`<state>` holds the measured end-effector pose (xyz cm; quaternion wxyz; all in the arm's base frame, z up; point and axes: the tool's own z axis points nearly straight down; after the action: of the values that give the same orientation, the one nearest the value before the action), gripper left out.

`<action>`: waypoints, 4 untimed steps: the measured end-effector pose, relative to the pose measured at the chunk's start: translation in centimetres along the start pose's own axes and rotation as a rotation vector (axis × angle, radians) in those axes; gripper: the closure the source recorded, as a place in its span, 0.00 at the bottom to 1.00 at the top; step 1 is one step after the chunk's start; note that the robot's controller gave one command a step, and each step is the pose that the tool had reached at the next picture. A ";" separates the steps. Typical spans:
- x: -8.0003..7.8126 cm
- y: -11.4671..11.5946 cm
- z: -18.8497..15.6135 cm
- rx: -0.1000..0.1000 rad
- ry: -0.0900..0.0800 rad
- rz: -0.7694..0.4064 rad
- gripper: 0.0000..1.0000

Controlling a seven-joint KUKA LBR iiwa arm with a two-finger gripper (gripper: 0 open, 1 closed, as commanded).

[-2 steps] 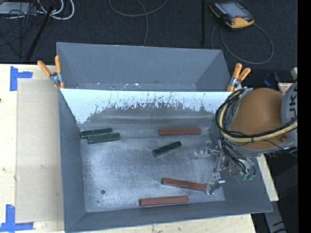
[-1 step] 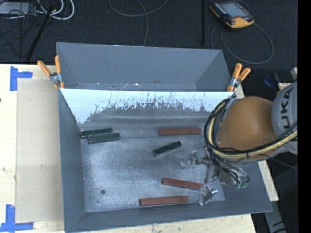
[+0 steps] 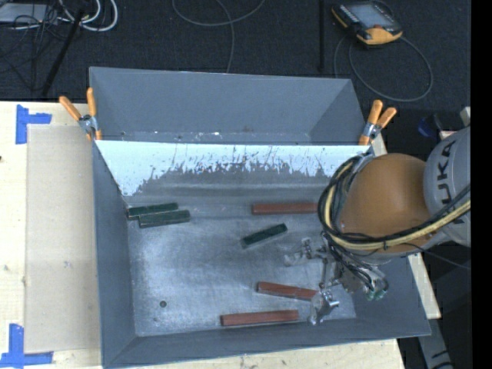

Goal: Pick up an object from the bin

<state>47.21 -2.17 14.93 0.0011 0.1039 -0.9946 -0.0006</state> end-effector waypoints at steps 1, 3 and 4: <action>-1.3 3.5 7.3 0.004 -0.020 -0.002 0.00; -0.9 3.5 7.2 0.002 -0.002 -0.009 1.00; -0.8 3.6 7.0 0.001 0.000 -0.010 1.00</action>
Offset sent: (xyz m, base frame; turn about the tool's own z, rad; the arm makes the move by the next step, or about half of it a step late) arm 0.0077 0.0095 -0.0793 -0.1336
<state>47.24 1.50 7.94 0.0009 0.1087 -0.9941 0.0001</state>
